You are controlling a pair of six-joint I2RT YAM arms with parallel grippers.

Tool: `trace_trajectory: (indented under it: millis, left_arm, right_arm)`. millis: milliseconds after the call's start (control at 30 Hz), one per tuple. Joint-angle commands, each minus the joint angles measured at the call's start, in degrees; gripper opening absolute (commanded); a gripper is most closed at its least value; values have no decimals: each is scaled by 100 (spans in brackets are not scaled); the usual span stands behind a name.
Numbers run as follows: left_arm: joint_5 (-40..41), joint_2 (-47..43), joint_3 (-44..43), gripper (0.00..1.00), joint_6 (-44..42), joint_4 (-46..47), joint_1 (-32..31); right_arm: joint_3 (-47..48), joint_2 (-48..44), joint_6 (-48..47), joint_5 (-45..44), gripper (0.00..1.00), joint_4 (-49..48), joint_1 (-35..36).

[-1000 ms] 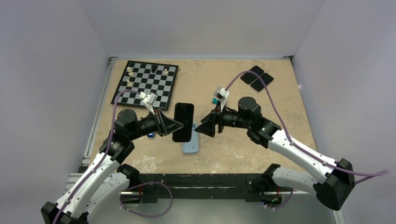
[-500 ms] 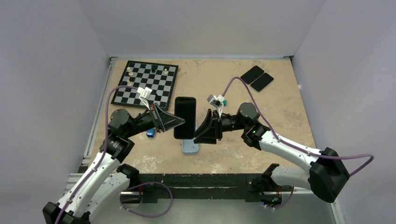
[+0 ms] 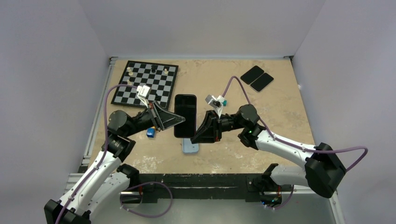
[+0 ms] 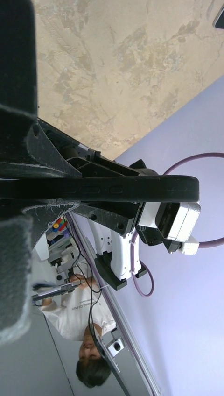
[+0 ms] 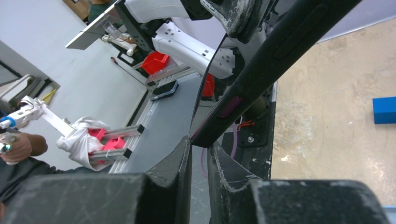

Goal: Take the phone out of the phone case
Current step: Remove the phone case from the phone.

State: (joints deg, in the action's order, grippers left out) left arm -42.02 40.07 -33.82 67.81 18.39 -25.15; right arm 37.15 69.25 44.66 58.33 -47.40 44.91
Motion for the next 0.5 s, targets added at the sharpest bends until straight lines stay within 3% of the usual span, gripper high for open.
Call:
trace_trajectory:
  millis: [0, 167, 467]
  left_arm:
    - [-64, -46, 28, 0, 388, 876, 27]
    - [-68, -70, 45, 0, 443, 930, 28]
    - [-112, -11, 42, 0, 450, 1028, 33]
  right_arm:
    - [208, 60, 18, 232, 16, -646, 54]
    - [256, 68, 6, 364, 31, -762, 71]
    - [483, 208, 78, 425, 30, -850, 165]
